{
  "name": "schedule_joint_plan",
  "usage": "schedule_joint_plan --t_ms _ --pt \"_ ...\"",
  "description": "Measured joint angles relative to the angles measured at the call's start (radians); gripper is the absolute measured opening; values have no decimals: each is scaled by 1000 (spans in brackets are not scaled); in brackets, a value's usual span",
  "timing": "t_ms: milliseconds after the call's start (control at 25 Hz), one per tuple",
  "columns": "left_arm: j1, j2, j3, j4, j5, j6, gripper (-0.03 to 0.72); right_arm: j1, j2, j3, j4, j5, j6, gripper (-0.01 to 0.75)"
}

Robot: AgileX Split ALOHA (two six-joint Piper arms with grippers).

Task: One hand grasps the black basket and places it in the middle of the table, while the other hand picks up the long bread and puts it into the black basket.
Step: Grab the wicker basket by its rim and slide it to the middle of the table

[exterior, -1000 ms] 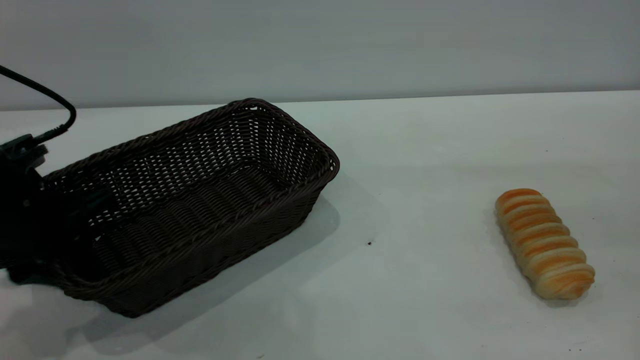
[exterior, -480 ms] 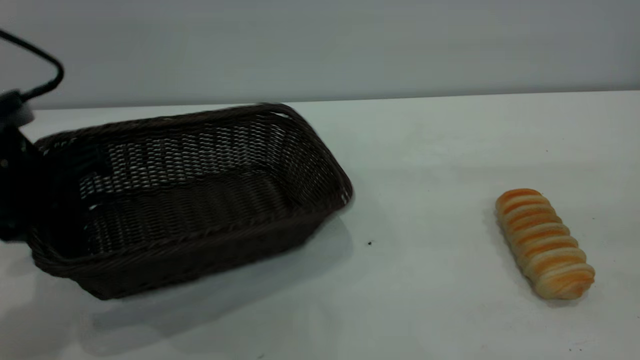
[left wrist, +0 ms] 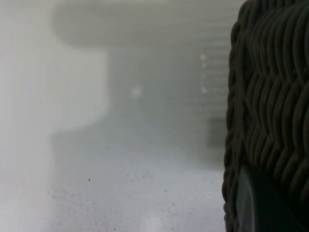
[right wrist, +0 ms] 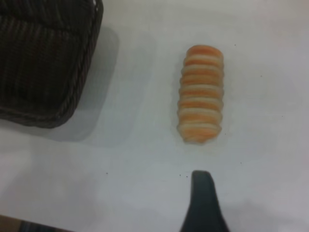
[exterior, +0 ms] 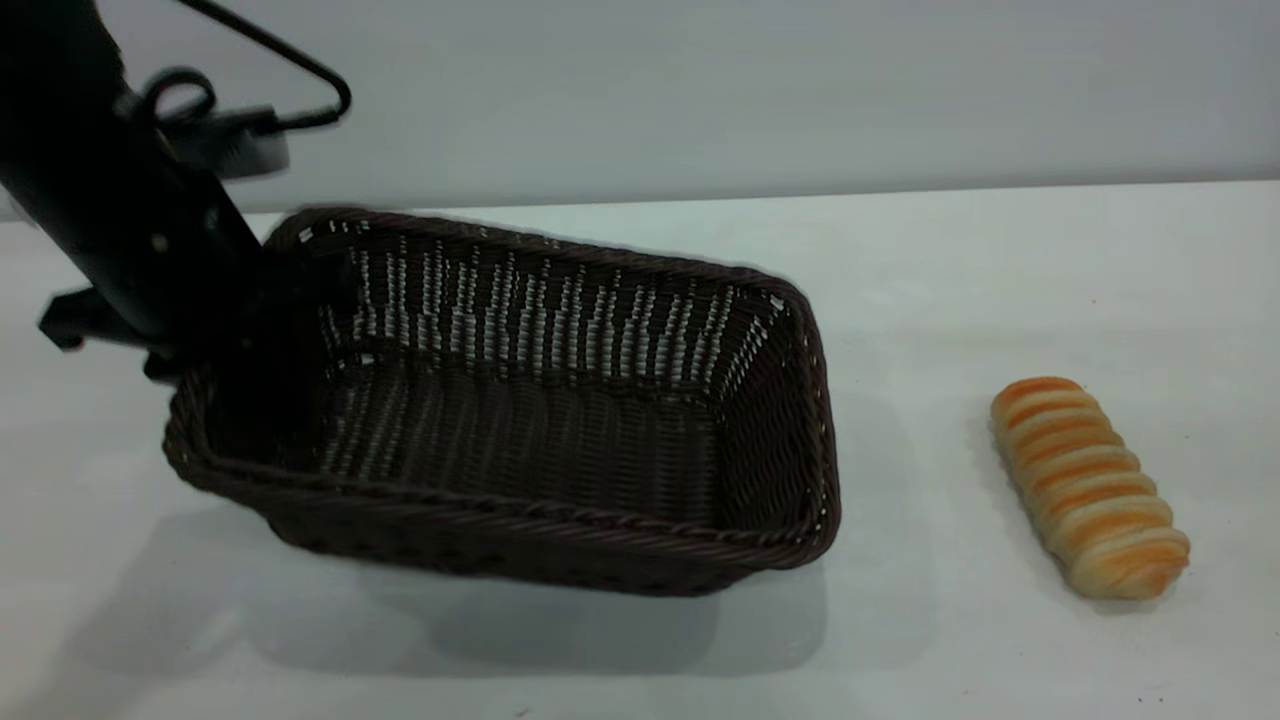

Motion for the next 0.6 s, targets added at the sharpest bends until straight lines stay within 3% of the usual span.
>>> schedule_joint_plan --t_ms 400,480,600 --pt "0 78 -4 -96 -10 5 155 0 0 0 -1 -1 0 545" --pt "0 78 -5 -96 -10 8 225 0 1 0 8 -10 -10 545" --pt "0 78 -5 -96 -10 11 418 0 14 0 45 -26 -41 545"
